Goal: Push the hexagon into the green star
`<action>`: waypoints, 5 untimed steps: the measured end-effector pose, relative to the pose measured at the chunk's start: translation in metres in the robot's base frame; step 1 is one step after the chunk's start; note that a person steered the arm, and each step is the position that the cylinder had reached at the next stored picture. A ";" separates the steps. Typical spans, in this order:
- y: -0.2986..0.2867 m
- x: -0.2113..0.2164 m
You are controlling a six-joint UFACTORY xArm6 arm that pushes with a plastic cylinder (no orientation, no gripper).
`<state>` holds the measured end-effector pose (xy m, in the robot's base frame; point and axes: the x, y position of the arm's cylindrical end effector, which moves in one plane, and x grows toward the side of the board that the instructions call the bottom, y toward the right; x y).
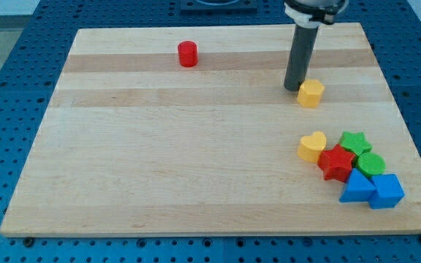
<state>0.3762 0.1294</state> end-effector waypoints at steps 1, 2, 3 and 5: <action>0.011 0.004; 0.030 0.004; 0.046 0.004; 0.060 0.005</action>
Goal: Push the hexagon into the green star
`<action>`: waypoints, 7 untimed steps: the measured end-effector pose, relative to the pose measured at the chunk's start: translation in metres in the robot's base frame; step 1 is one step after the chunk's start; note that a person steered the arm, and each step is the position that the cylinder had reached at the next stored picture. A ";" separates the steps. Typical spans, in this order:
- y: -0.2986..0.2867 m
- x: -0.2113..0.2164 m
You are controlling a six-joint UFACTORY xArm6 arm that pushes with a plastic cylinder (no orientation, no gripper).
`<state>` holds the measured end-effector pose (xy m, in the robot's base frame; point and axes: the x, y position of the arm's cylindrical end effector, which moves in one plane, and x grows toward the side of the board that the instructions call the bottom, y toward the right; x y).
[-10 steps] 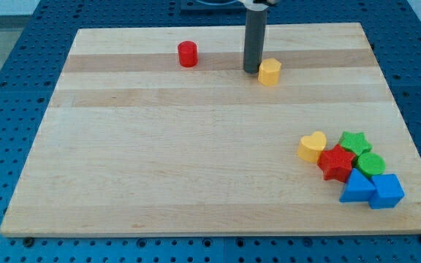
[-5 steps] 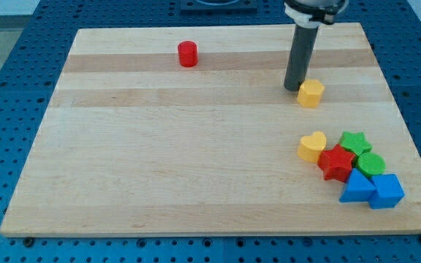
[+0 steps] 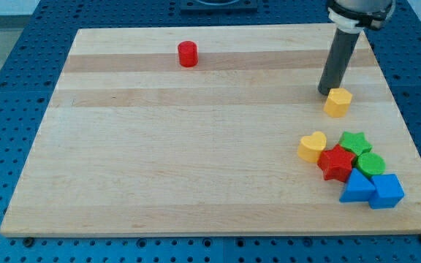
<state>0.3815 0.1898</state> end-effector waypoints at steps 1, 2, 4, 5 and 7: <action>0.007 0.004; 0.010 0.015; 0.013 0.043; 0.013 0.054; 0.013 0.063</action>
